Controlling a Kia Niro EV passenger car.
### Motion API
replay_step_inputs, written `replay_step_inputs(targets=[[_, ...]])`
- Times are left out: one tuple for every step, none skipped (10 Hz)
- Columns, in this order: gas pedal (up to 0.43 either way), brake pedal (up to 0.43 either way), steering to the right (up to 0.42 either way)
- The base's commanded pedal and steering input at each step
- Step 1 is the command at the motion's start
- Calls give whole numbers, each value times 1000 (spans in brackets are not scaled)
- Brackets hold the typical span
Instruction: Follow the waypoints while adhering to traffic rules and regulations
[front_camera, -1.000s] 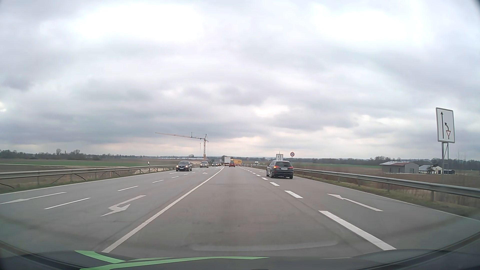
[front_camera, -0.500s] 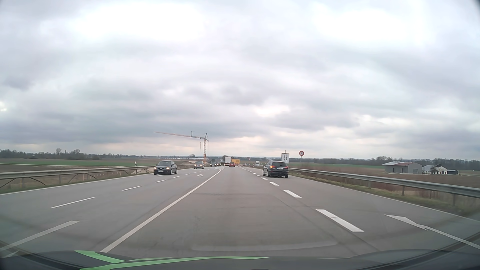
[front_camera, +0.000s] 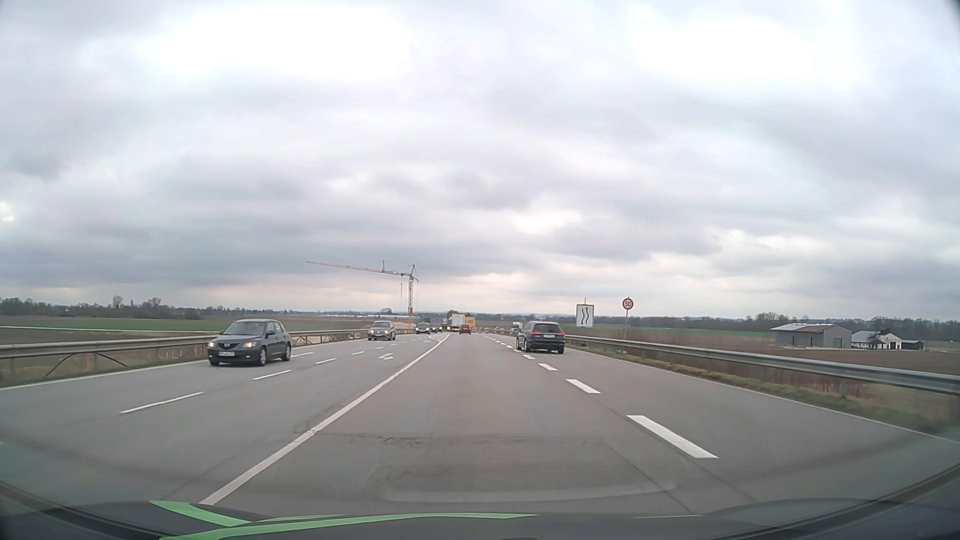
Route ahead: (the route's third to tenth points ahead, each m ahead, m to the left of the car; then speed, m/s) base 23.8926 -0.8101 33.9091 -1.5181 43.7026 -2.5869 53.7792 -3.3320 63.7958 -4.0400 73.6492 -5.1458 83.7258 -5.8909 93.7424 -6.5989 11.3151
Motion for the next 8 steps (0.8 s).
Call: replay_step_inputs(targets=[[79,0,-1],[79,0,0],[79,0,0],[79,0,1],[79,0,1],[79,0,4],[79,0,4],[79,0,3]])
